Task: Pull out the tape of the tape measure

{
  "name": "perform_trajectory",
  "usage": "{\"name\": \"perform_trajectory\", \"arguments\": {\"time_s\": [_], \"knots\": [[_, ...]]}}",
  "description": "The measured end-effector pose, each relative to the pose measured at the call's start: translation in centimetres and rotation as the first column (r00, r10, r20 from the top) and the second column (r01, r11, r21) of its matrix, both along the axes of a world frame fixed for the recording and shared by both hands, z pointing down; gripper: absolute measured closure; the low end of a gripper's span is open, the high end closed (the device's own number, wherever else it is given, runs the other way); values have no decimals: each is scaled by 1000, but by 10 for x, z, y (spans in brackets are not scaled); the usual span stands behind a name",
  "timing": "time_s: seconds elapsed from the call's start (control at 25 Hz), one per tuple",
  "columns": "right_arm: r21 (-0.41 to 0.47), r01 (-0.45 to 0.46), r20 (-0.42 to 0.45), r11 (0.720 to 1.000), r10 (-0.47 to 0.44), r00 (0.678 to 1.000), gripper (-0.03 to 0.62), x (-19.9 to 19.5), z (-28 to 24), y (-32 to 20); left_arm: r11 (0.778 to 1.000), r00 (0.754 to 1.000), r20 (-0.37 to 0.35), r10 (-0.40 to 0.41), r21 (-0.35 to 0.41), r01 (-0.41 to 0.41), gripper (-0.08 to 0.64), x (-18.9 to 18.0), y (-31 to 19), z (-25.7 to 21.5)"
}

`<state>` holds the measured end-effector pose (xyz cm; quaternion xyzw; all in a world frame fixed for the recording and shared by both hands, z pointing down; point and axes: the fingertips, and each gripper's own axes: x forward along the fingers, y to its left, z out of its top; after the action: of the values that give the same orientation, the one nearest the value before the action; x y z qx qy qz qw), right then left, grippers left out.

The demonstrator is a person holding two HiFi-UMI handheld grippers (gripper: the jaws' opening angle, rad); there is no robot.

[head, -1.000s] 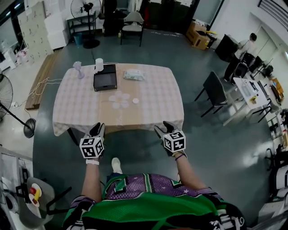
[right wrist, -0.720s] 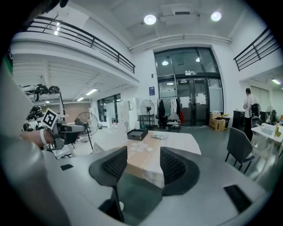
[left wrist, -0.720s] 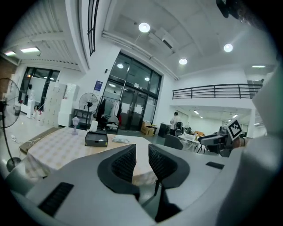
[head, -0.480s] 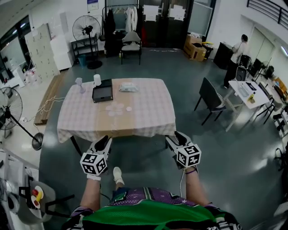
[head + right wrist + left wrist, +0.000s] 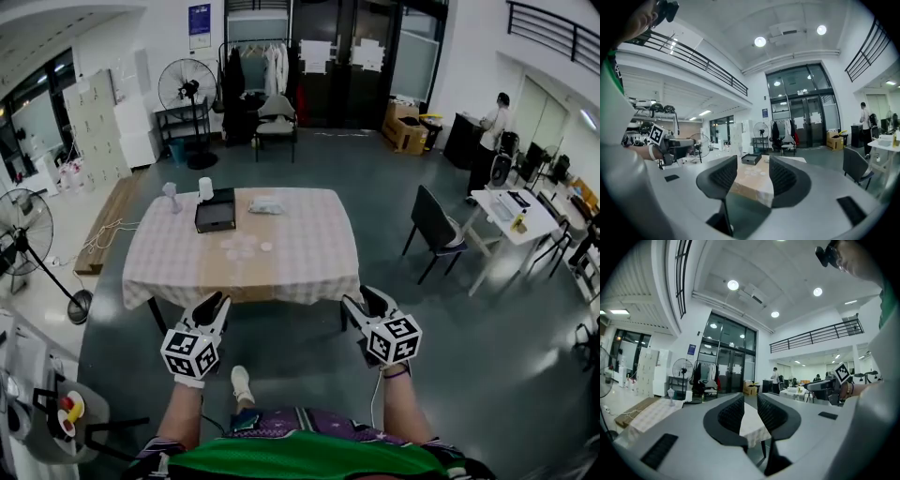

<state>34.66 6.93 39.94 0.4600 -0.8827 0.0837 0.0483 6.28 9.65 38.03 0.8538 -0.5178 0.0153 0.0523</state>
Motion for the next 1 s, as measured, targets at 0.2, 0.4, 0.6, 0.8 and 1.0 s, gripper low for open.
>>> {"name": "perform_trajectory", "arguments": {"time_s": [0.2, 0.4, 0.6, 0.8, 1.0], "knots": [[86, -2, 37, 996, -1, 999, 399, -16, -41, 10, 998, 1000, 8, -18, 59, 17, 465, -1, 9, -26], [67, 4, 82, 998, -10, 997, 408, -24, -48, 7, 999, 1000, 1, -3, 52, 3, 466, 15, 11, -26], [66, -52, 91, 996, 46, 995, 411, 1, -50, 10, 997, 999, 28, 26, 66, -27, 466, 37, 14, -29], [36, -97, 77, 995, 94, 993, 412, 26, -45, 11, 999, 1000, 25, 6, 50, -8, 465, 37, 8, -32], [14, -64, 65, 998, 63, 996, 413, 30, -49, 7, 999, 1000, 23, -5, 46, 4, 465, 33, 7, -30]]}}
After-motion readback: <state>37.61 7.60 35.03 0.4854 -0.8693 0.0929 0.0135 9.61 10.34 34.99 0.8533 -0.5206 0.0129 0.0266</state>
